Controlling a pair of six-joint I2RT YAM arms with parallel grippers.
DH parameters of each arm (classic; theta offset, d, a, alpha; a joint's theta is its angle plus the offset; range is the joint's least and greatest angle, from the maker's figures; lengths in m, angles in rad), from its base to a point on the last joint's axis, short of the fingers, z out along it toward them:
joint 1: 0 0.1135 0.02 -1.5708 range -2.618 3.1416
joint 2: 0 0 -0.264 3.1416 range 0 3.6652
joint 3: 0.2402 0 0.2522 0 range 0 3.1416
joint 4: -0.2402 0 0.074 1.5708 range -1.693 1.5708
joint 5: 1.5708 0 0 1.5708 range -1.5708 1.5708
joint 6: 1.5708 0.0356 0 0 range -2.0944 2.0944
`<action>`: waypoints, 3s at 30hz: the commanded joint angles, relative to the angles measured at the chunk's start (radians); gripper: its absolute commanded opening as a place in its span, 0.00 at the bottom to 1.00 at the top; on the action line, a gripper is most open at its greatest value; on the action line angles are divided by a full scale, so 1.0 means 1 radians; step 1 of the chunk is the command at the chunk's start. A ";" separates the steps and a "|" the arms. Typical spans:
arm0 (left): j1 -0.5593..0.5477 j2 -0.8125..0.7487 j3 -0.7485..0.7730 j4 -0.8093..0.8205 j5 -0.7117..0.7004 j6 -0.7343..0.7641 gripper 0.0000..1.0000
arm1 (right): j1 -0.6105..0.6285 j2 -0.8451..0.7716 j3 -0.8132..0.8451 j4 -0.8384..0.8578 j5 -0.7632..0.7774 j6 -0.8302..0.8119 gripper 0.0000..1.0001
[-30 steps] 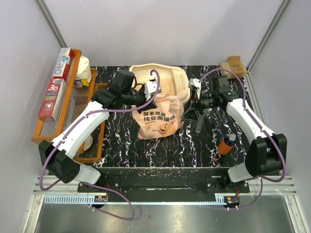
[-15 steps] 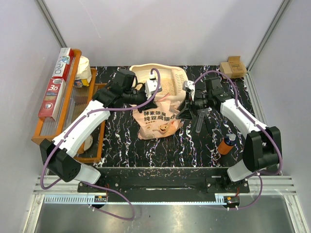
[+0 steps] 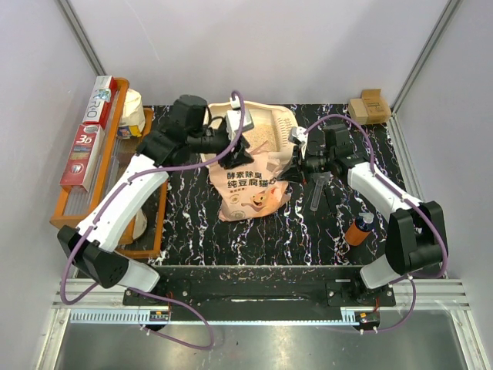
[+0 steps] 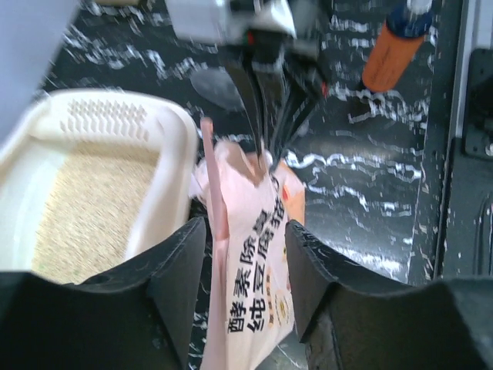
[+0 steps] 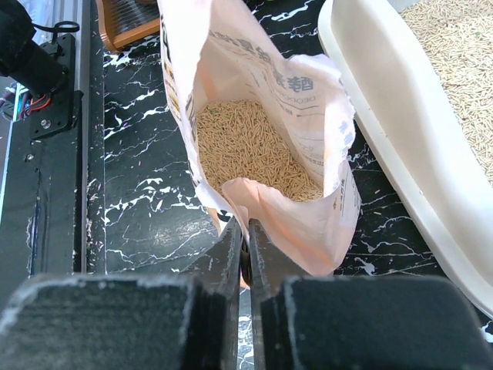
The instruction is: Fill the litter box with clean litter
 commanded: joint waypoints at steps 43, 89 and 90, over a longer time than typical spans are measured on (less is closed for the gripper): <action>0.031 0.567 0.318 0.014 0.413 -0.091 0.24 | 0.011 -0.128 -0.059 0.073 0.200 0.033 0.18; 0.054 0.580 0.292 0.112 0.350 -0.228 0.22 | -0.063 0.027 0.002 0.206 0.052 0.165 0.60; 0.055 0.580 0.289 0.110 0.355 -0.228 0.22 | -0.071 0.036 0.004 0.220 0.016 0.179 0.60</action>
